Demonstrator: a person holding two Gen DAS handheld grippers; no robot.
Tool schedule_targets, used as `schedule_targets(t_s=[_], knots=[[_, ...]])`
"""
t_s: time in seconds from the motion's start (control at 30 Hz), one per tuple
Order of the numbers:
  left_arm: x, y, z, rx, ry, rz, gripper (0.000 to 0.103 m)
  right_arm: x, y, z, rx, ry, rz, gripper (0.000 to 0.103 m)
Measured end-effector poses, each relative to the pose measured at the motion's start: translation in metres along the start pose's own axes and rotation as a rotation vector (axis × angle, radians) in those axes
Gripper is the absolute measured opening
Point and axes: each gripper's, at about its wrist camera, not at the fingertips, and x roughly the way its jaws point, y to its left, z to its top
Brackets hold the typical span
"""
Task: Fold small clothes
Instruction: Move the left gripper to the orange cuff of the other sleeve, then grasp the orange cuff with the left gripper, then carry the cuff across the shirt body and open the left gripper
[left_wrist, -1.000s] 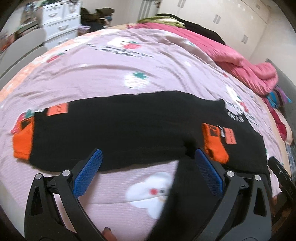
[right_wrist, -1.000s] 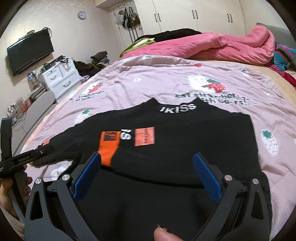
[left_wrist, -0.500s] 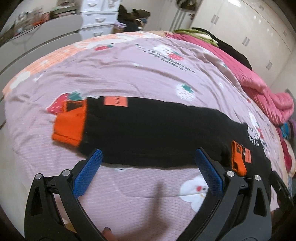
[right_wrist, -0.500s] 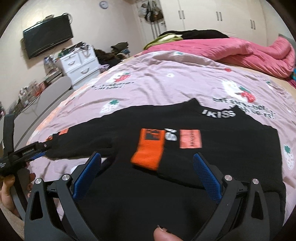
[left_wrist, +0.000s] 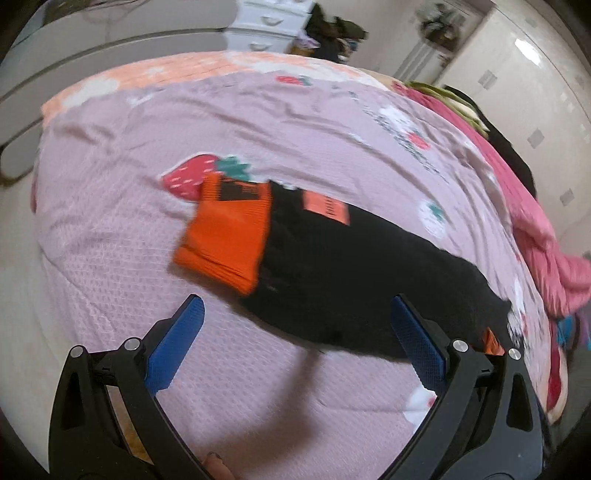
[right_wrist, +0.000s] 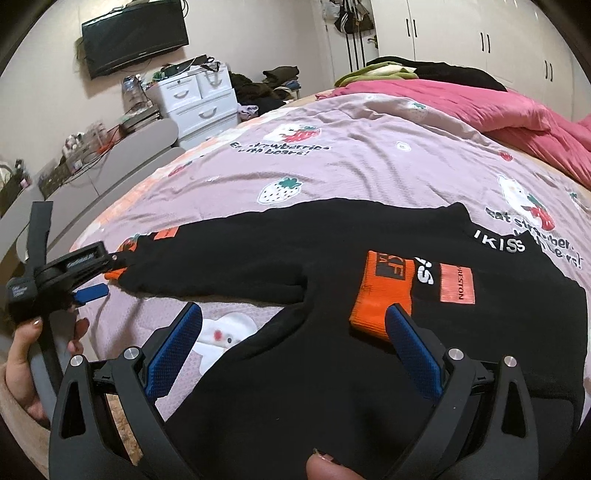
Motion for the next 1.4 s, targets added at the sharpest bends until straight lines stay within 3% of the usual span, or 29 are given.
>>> schedule_targets(t_s=[0.13, 0.27, 0.47, 0.53, 0.67, 0.73, 0.83, 1.13, 1.4], knots=[[0.016, 0.016, 0.007, -0.087, 0.040, -0.041, 0.094, -0.003, -0.004, -0.001, 0.019, -0.004, -0.005, 0.099], [0.019, 0.016, 0.010, -0.101, 0.006, -0.082, 0.093, -0.008, -0.016, -0.003, 0.057, -0.011, -0.026, 0.099], [0.023, 0.014, 0.020, -0.096, -0.018, -0.098, 0.037, -0.012, -0.035, -0.010, 0.122, -0.006, -0.040, 0.099], [0.022, 0.018, 0.021, -0.095, -0.019, -0.117, 0.008, -0.016, -0.042, -0.014, 0.136, -0.003, -0.049, 0.099], [0.011, 0.009, 0.020, -0.048, -0.048, -0.182, 0.008, -0.029, -0.054, -0.026, 0.140, -0.030, -0.078, 0.099], [-0.002, 0.002, 0.018, -0.006, -0.093, -0.254, 0.008, -0.035, -0.061, -0.033, 0.153, -0.046, -0.096, 0.099], [-0.018, -0.012, 0.012, 0.067, -0.147, -0.285, 0.007, -0.040, -0.074, -0.042, 0.196, -0.061, -0.101, 0.099], [-0.038, -0.047, -0.002, 0.181, -0.180, -0.343, 0.007, -0.040, -0.098, -0.053, 0.277, -0.055, -0.083, 0.099], [-0.047, -0.097, -0.014, 0.270, -0.160, -0.451, 0.007, -0.050, -0.107, -0.053, 0.310, -0.085, -0.088, 0.099]])
